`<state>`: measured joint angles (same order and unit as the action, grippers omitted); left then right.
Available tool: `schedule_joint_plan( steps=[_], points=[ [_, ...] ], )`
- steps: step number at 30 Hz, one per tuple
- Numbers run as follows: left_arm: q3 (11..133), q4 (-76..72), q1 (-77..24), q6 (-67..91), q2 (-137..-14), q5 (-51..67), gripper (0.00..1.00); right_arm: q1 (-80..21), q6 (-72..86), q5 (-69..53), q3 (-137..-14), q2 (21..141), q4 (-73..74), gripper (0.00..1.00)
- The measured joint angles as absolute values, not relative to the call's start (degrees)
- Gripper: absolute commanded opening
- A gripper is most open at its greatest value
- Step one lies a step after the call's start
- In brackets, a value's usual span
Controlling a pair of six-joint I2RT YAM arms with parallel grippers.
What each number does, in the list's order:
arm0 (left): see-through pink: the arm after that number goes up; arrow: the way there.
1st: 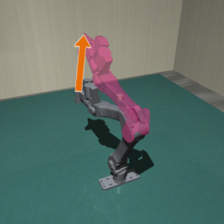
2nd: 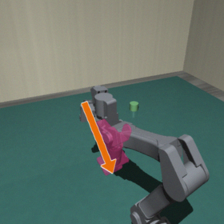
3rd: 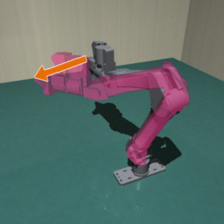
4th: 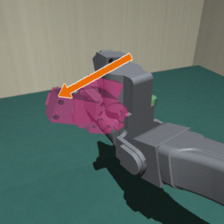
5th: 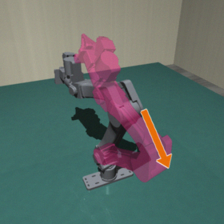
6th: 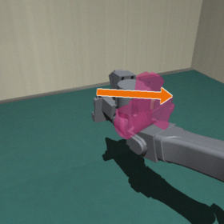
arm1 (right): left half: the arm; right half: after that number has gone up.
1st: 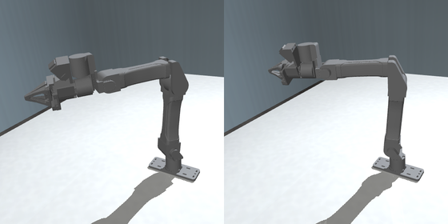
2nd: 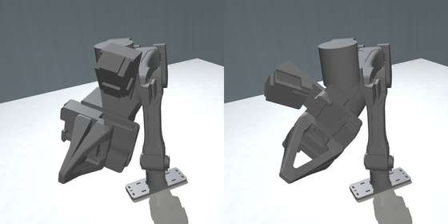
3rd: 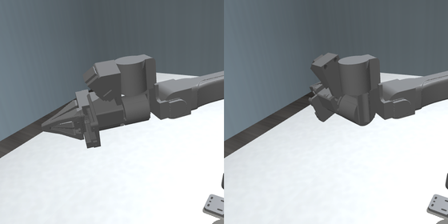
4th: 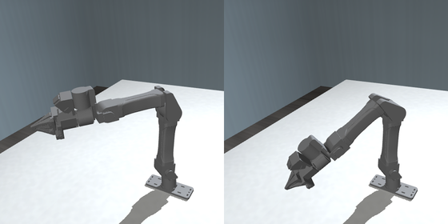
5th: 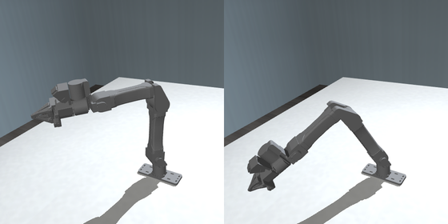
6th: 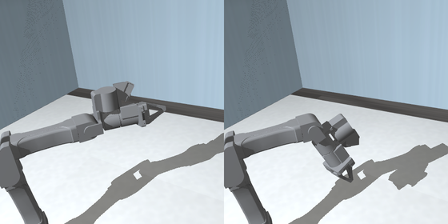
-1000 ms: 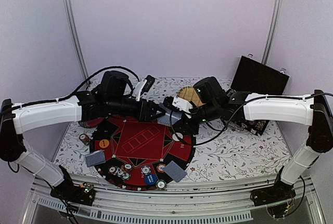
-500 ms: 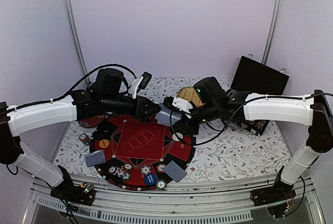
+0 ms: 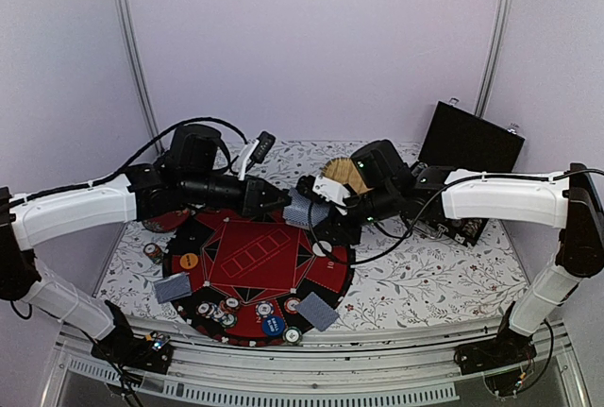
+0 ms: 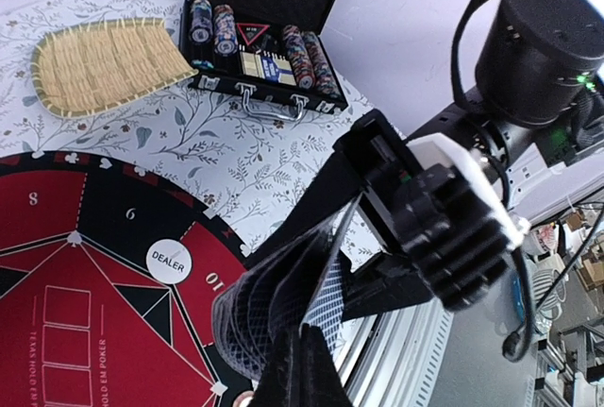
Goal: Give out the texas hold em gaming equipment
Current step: Pick up the poker card from the face-down deck piles, then distribute the small blind button in the dealer area.
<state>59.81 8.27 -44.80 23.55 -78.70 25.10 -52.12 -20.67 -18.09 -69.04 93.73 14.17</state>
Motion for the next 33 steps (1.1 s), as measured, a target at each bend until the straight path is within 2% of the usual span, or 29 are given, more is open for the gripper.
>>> schedule_joint_plan(
  steps=[13, 25, 29, 33],
  points=[
    [55.88, 3.84, -43.27, 24.67, -72.2, 26.94, 0.0, -49.78, -20.78, -17.45, -67.24, 93.41, 14.02, 0.43],
    [47.35, 8.03, -28.6, 26.79, -55.46, 29.43, 0.0, -42.48, -19.97, -13.58, -66.13, 92.01, 14.24, 0.43],
    [41.41, 8.88, -29.19, 26.61, -56.8, 31.75, 0.0, -41.54, -19.68, -12.27, -66.02, 90.21, 14.9, 0.43],
    [37.43, 7.79, -35.35, 26.65, -65.43, 34.13, 0.0, -41.54, -19.68, -11.66, -66.02, 88.03, 15.86, 0.43]
  ],
)
